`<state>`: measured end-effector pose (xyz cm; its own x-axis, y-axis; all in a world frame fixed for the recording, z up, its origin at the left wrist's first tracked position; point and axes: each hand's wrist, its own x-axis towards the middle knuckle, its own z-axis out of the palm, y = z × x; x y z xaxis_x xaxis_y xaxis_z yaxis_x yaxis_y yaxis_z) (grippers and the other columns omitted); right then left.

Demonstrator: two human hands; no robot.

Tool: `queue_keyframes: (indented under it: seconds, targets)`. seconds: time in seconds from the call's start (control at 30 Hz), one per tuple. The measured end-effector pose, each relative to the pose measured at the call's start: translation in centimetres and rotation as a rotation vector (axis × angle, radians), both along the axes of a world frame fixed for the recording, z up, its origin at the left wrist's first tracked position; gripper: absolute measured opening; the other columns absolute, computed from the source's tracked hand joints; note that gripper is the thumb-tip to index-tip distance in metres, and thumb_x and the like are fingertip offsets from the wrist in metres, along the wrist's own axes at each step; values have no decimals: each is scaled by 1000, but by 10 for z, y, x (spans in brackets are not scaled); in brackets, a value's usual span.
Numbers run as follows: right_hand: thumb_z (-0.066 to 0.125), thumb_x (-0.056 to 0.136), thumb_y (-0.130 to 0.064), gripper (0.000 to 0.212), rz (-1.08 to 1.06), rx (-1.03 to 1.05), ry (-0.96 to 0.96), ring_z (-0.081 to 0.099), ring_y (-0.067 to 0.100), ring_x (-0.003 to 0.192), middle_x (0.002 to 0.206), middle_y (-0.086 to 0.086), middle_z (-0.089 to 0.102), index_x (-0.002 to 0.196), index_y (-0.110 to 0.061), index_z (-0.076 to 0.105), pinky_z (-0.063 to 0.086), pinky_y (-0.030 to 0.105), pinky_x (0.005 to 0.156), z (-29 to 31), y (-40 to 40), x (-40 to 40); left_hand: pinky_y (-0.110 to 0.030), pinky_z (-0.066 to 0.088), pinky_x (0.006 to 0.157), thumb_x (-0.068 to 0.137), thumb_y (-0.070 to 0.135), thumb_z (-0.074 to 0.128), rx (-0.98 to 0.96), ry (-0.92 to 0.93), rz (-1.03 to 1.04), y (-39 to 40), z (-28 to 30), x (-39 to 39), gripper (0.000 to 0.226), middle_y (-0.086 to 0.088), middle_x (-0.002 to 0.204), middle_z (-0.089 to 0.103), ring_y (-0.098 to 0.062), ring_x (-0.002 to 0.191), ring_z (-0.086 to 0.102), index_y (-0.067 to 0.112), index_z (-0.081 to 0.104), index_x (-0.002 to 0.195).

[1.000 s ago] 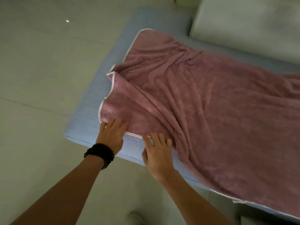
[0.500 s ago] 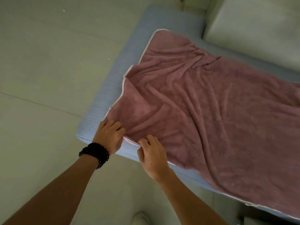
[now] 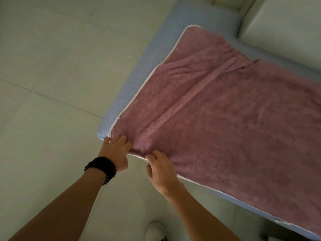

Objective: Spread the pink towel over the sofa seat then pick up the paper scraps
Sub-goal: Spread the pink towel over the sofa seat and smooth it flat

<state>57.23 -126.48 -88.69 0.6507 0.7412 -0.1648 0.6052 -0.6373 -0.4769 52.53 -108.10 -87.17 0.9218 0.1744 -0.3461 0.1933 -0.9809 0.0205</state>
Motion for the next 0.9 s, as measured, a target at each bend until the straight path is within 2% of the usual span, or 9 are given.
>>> queue_keyframes:
  seconds: [0.2,0.33,0.4,0.47,0.5,0.57,0.63,0.8,0.9]
  targets:
    - [55,83,-15,40,-13,65,-7,60,23,88,103,5,63,123,-17,55,56,40,72,14,0,11,-37,49,65,58,6,69,-72,-7,4,-3,13,14,26,-5,79,65,-30,75,64,11,69,83]
    - [58,81,-16,44,-24,78,-61,60,25,97,113,5,63,125,-14,58,53,39,82,48,-2,51,-38,46,78,79,17,53,-98,-95,-41,-9,42,58,30,-4,97,64,-27,91,60,16,63,108]
    - [58,78,-19,48,-41,77,-99,61,27,101,116,6,64,126,-14,59,53,41,84,70,-1,79,-39,44,76,83,24,46,-91,-141,-80,-12,64,88,28,-5,97,64,-28,91,61,14,63,103]
    - [56,79,-25,48,-76,82,-134,60,28,104,118,6,64,125,-15,60,53,42,86,93,0,110,-37,42,61,83,29,39,-108,-160,-116,-12,90,121,33,-8,83,65,-31,76,63,9,65,88]
    - [55,78,-28,48,-90,88,-143,60,27,105,118,5,64,124,-16,61,53,42,85,101,0,119,-35,40,60,84,28,40,-116,-162,-110,-9,96,130,32,-8,83,65,-30,75,63,9,65,87]
    - [58,77,-34,47,-134,118,-171,61,26,103,115,3,65,120,-18,63,53,41,84,118,-2,152,-32,39,64,85,20,51,-106,-191,-117,0,111,162,19,-8,91,64,-29,84,61,10,64,94]
    - [60,76,-38,45,-173,135,-186,62,24,102,114,2,66,117,-19,65,52,38,84,130,-7,186,-31,40,59,81,13,64,-143,-239,-117,7,126,196,9,-10,84,65,-30,77,62,6,66,87]
    - [64,79,-27,35,-285,196,-196,65,30,98,108,8,68,110,-11,69,55,42,83,134,-10,281,-28,40,49,81,9,70,-209,-330,-180,7,150,293,4,-10,73,64,-27,62,60,5,68,81]
    - [65,78,-23,33,-298,184,-222,63,34,95,106,12,67,106,-7,68,55,43,82,118,-2,344,-34,48,58,89,18,61,-250,-347,-178,7,132,365,13,-8,85,64,-28,75,60,6,66,88]
